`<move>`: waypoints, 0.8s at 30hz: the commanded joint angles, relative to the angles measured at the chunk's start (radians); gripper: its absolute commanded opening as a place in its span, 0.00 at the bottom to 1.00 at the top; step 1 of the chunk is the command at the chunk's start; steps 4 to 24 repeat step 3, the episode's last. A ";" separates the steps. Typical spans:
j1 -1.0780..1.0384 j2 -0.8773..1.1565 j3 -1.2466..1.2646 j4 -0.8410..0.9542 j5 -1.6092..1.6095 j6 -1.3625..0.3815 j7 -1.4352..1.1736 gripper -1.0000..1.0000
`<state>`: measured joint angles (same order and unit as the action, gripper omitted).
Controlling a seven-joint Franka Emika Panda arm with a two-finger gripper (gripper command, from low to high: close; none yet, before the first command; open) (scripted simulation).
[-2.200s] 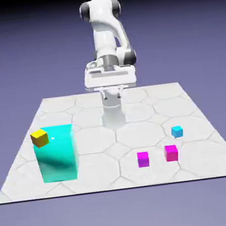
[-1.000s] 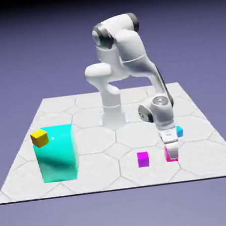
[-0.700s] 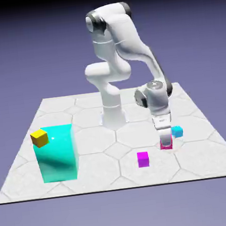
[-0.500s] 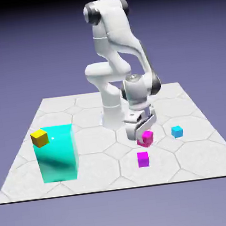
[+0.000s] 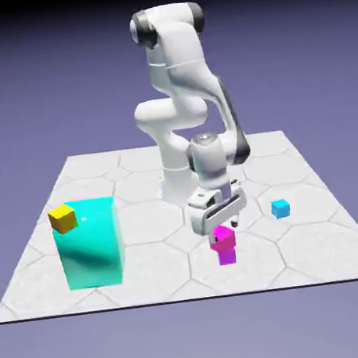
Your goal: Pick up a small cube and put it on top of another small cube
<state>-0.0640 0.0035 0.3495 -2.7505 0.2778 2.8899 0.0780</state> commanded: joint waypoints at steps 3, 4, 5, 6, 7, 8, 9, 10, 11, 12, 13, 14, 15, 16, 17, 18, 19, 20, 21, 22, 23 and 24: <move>-0.028 -0.084 0.031 -0.011 0.033 -0.073 -0.020 1.00; -0.028 -0.084 0.031 -0.011 0.033 -0.073 -0.020 1.00; -0.028 -0.084 0.031 -0.011 0.033 -0.073 -0.020 1.00; -0.028 -0.084 0.031 -0.011 0.033 -0.073 -0.020 1.00; -0.028 -0.084 0.031 -0.011 0.033 -0.073 -0.020 1.00; -0.028 -0.084 0.031 -0.011 0.033 -0.073 -0.020 1.00; -0.028 -0.084 0.031 -0.011 0.033 -0.073 -0.020 1.00; -0.028 -0.084 0.031 -0.011 0.033 -0.073 -0.020 1.00; -0.028 -0.084 0.031 -0.011 0.033 -0.073 -0.020 1.00; -0.028 -0.084 0.031 -0.011 0.033 -0.073 -0.020 1.00; -0.028 -0.084 0.031 -0.011 0.033 -0.073 -0.020 1.00; -0.028 -0.084 0.031 -0.011 0.033 -0.073 -0.020 1.00; -0.028 -0.084 0.031 -0.011 0.033 -0.073 -0.020 1.00; -0.028 -0.084 0.031 -0.011 0.033 -0.073 -0.020 1.00; -0.028 -0.084 0.031 -0.011 0.033 -0.073 -0.020 1.00; -0.028 -0.084 0.031 -0.011 0.033 -0.073 -0.020 1.00; -0.028 -0.084 0.031 -0.011 0.033 -0.073 -0.020 1.00; -0.028 -0.084 0.031 -0.011 0.033 -0.073 -0.020 1.00; -0.028 -0.084 0.031 -0.011 0.033 -0.073 -0.020 1.00; -0.028 -0.084 0.031 -0.011 0.033 -0.073 -0.020 1.00; -0.028 -0.084 0.031 -0.011 0.033 -0.073 -0.020 1.00; -0.028 -0.084 0.031 -0.011 0.033 -0.073 -0.020 1.00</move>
